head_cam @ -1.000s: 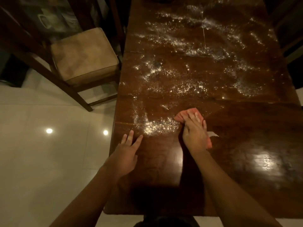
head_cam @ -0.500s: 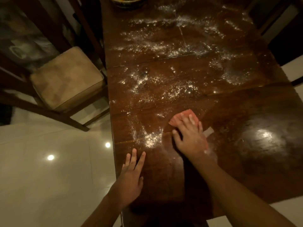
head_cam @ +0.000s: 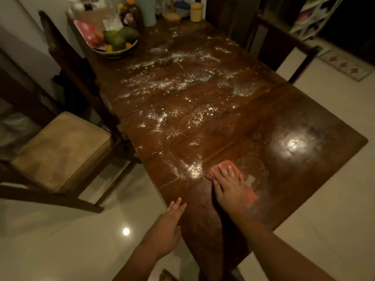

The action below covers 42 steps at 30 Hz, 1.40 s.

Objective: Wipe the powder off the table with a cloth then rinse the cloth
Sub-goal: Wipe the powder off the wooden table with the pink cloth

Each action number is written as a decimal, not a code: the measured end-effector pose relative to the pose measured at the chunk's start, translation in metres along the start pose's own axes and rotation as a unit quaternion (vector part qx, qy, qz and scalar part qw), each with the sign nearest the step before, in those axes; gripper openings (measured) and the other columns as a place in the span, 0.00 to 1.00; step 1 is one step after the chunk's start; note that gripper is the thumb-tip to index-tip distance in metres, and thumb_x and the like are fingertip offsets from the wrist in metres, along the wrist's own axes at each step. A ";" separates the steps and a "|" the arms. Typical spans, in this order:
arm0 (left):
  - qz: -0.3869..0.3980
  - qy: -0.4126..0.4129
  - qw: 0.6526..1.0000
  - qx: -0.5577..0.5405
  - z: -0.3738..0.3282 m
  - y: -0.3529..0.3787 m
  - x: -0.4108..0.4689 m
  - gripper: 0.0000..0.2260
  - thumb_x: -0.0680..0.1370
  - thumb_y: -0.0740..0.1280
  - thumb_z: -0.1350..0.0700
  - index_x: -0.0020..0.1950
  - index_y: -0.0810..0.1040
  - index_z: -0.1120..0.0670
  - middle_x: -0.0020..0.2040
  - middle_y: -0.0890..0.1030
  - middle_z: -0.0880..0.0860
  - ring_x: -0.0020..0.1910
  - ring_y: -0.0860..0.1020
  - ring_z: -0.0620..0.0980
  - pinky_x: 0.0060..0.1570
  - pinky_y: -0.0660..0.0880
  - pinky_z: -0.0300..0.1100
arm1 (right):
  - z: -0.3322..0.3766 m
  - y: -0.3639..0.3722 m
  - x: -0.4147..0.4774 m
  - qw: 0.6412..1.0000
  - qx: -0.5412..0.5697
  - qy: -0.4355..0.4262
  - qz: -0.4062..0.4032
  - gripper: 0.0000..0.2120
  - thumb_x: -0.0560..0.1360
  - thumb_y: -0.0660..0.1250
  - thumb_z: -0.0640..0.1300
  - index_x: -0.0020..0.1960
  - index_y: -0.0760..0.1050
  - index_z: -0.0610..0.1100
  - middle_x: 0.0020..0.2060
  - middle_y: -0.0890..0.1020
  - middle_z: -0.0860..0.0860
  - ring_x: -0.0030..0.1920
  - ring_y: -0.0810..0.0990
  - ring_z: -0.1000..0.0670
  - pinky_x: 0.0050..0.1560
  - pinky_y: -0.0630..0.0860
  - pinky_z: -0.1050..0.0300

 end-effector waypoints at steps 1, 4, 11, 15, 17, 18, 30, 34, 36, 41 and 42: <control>0.005 0.001 1.000 0.006 0.006 -0.004 -0.005 0.31 0.81 0.58 0.59 0.80 0.51 0.43 0.79 0.44 0.39 0.79 0.44 0.43 0.77 0.53 0.48 | 0.020 0.010 -0.011 1.000 0.008 0.004 -0.003 0.25 0.81 0.46 0.58 0.76 0.64 0.59 0.78 0.60 0.59 0.80 0.52 0.50 0.78 0.47 0.40; 0.005 0.009 1.000 0.018 0.015 -0.017 -0.015 0.28 0.81 0.60 0.56 0.80 0.54 0.46 0.80 0.50 0.43 0.79 0.51 0.44 0.76 0.54 0.43 | 0.063 0.039 -0.054 0.989 0.004 -0.136 0.051 0.22 0.83 0.51 0.54 0.77 0.61 0.60 0.78 0.60 0.58 0.80 0.49 0.52 0.78 0.45 0.44; 0.000 0.003 1.000 0.023 0.029 -0.045 -0.010 0.28 0.81 0.61 0.56 0.79 0.56 0.47 0.81 0.53 0.50 0.79 0.52 0.48 0.76 0.55 0.42 | 0.023 0.016 -0.029 0.991 -0.030 -0.111 0.073 0.26 0.81 0.56 0.49 0.76 0.58 0.67 0.78 0.57 0.64 0.79 0.45 0.60 0.77 0.45 0.37; -0.014 -0.008 0.999 0.045 0.029 -0.069 0.022 0.29 0.82 0.61 0.55 0.80 0.54 0.48 0.81 0.51 0.51 0.80 0.48 0.52 0.76 0.53 0.46 | 0.071 0.027 -0.016 0.999 0.010 -0.035 -0.021 0.23 0.79 0.54 0.48 0.73 0.67 0.59 0.75 0.68 0.55 0.79 0.57 0.47 0.78 0.50 0.40; -0.011 -0.013 0.998 0.068 0.030 -0.081 0.038 0.29 0.82 0.61 0.55 0.80 0.53 0.50 0.81 0.49 0.53 0.80 0.47 0.53 0.76 0.52 0.47 | 0.096 0.047 -0.038 0.989 0.016 -0.146 0.012 0.23 0.78 0.55 0.49 0.73 0.67 0.60 0.76 0.68 0.57 0.79 0.58 0.49 0.77 0.51 0.42; -0.005 -0.018 0.997 0.078 0.033 -0.086 0.044 0.29 0.82 0.61 0.55 0.81 0.52 0.50 0.81 0.49 0.53 0.80 0.46 0.53 0.76 0.52 0.48 | 0.095 0.049 -0.046 0.982 0.012 -0.186 0.031 0.24 0.79 0.56 0.49 0.73 0.66 0.62 0.76 0.66 0.59 0.79 0.58 0.51 0.77 0.51 0.43; 0.012 -0.037 0.990 0.136 0.037 -0.103 0.063 0.29 0.84 0.55 0.56 0.81 0.45 0.52 0.81 0.43 0.52 0.80 0.45 0.53 0.75 0.53 0.48 | 0.046 0.012 0.096 0.998 -0.008 0.061 -0.021 0.25 0.83 0.55 0.51 0.78 0.57 0.62 0.80 0.55 0.55 0.81 0.48 0.45 0.78 0.50 0.33; 0.007 -0.024 0.995 0.092 0.040 -0.103 0.062 0.29 0.83 0.55 0.59 0.81 0.47 0.50 0.81 0.47 0.50 0.80 0.47 0.52 0.75 0.53 0.46 | 0.123 0.041 0.081 0.975 -0.016 -0.198 0.100 0.27 0.80 0.61 0.44 0.76 0.62 0.60 0.79 0.58 0.57 0.80 0.49 0.50 0.78 0.44 0.40; 0.002 -0.017 0.998 0.052 0.045 -0.107 0.057 0.29 0.83 0.55 0.61 0.81 0.47 0.48 0.81 0.50 0.49 0.79 0.49 0.48 0.74 0.54 0.42 | 0.128 0.037 0.070 0.947 -0.008 -0.282 0.156 0.26 0.80 0.62 0.44 0.75 0.65 0.60 0.78 0.61 0.59 0.80 0.51 0.53 0.78 0.41 0.45; 0.045 -0.021 0.998 0.047 0.049 -0.111 0.052 0.31 0.83 0.56 0.59 0.81 0.42 0.47 0.80 0.45 0.45 0.79 0.49 0.45 0.74 0.53 0.38 | 0.040 -0.002 0.097 0.991 0.091 -0.092 0.032 0.24 0.77 0.64 0.39 0.67 0.74 0.61 0.73 0.70 0.61 0.78 0.59 0.54 0.79 0.48 0.40; 0.051 -0.024 0.997 0.060 0.048 -0.112 0.054 0.31 0.83 0.56 0.58 0.81 0.42 0.47 0.81 0.45 0.45 0.79 0.49 0.47 0.76 0.54 0.41 | 0.030 -0.008 0.095 0.995 0.093 -0.034 -0.015 0.25 0.77 0.64 0.39 0.69 0.73 0.60 0.73 0.70 0.59 0.78 0.59 0.53 0.79 0.50 0.40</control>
Point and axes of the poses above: each hand's wrist, its own x-axis towards the middle knuckle, its own y-axis out of the palm, z = x × y, the point moved 8 cm from there along x, towards the middle knuckle
